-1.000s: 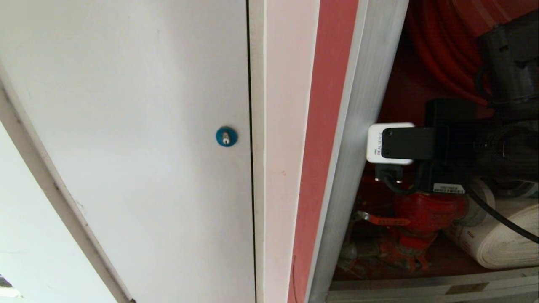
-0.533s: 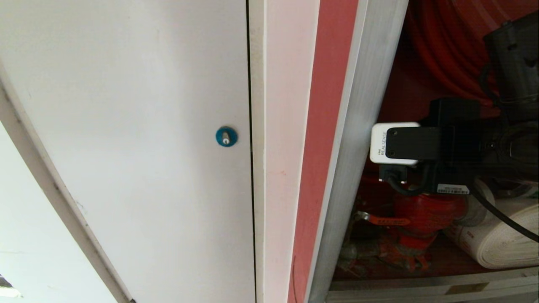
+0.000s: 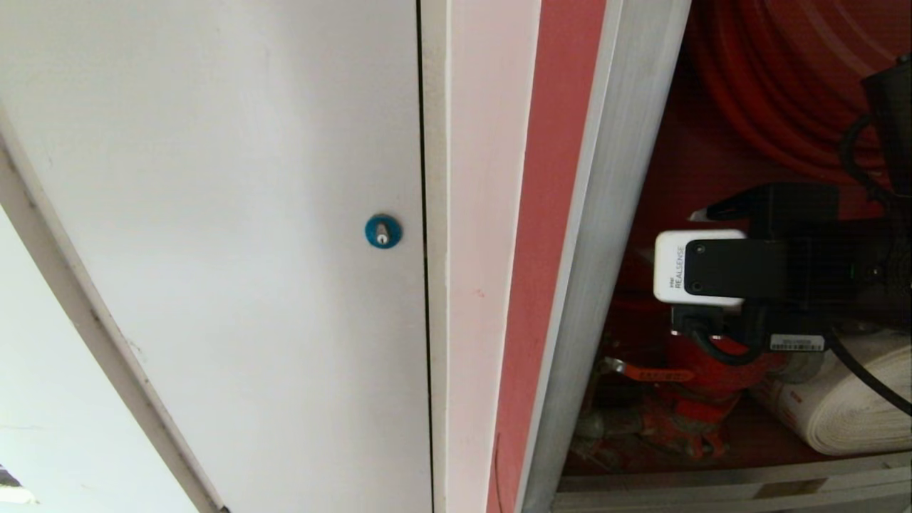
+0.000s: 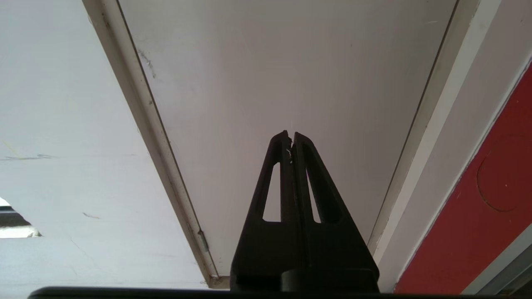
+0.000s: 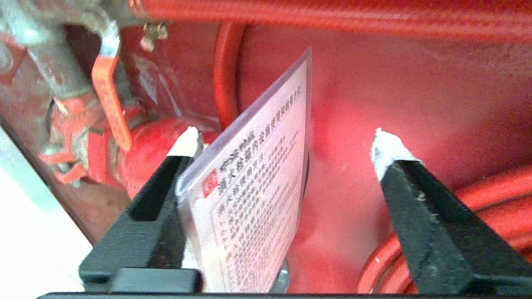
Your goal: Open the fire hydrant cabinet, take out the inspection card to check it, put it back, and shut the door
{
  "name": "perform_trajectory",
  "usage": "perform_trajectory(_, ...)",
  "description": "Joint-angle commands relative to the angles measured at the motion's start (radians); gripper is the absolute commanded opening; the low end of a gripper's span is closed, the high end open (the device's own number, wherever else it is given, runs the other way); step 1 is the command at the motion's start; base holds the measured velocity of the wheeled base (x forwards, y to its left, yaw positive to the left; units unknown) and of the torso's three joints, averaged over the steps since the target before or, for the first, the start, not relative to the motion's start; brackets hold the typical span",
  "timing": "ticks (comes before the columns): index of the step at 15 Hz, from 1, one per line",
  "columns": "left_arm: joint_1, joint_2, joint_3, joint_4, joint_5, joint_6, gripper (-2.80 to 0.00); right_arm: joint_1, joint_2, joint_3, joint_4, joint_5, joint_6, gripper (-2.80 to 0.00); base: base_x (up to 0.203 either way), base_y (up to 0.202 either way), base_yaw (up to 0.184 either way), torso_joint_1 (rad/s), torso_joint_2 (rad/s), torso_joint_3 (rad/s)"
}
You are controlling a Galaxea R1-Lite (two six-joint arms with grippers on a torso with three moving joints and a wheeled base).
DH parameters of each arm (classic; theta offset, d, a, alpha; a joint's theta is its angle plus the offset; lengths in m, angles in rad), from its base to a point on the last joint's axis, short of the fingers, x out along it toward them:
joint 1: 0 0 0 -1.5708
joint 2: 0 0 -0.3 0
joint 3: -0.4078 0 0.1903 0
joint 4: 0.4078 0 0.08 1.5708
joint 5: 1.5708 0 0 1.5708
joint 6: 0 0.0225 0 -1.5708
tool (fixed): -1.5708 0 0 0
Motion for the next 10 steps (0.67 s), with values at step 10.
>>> perform_trajectory(10,0.001,0.001,0.008,-0.001,-0.001,0.001,-2.80,0.000,-0.146,0.086,0.004,0.051,-0.067,0.00,0.000,0.000,0.000,0.000,0.00,0.000)
